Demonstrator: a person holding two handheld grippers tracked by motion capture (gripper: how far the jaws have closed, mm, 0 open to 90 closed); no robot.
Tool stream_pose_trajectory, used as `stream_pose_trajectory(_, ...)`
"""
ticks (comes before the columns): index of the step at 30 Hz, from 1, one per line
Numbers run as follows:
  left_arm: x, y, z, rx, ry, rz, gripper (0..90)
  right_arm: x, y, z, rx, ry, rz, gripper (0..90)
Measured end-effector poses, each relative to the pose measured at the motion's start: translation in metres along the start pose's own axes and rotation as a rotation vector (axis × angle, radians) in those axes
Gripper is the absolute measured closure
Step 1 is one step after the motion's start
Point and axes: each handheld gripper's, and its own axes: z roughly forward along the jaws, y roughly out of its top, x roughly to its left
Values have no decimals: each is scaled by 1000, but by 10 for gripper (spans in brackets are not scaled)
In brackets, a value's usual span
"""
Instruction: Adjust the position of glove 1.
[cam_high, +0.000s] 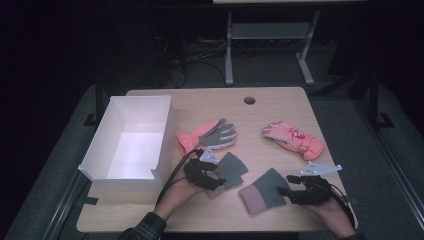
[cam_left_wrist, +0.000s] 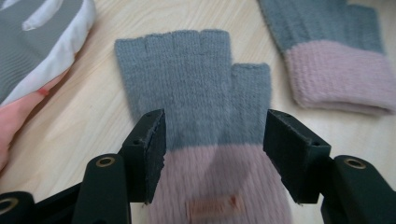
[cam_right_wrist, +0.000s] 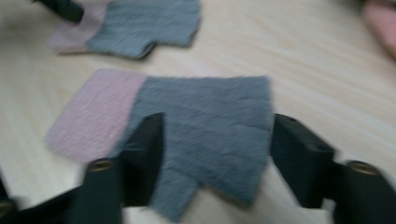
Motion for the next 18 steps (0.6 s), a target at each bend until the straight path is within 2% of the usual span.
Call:
stream_pose_trajectory(3,1,0,7,12,1,-3,421,-4,0,-2,-22,-34,10,214)
stream_pose_trajectory(4,1,0,12,33,5,8,435,-5,0,-2,-26,-37,20,196)
stream_pose_trajectory(8,1,-2,16,43,5,11,492,-7,-1,-3,-32,-45,31,182)
stream_pose_trajectory(12,1,-2,17,41,16,24,653,-7,-1,-1,-34,-51,21,176)
stream_pose_trajectory(15,1,-3,17,35,6,36,767,-6,-1,-1,-40,-50,30,171)
stream_pose_trajectory(18,2,-3,16,32,-4,30,805,-6,0,-1,-48,-55,32,163)
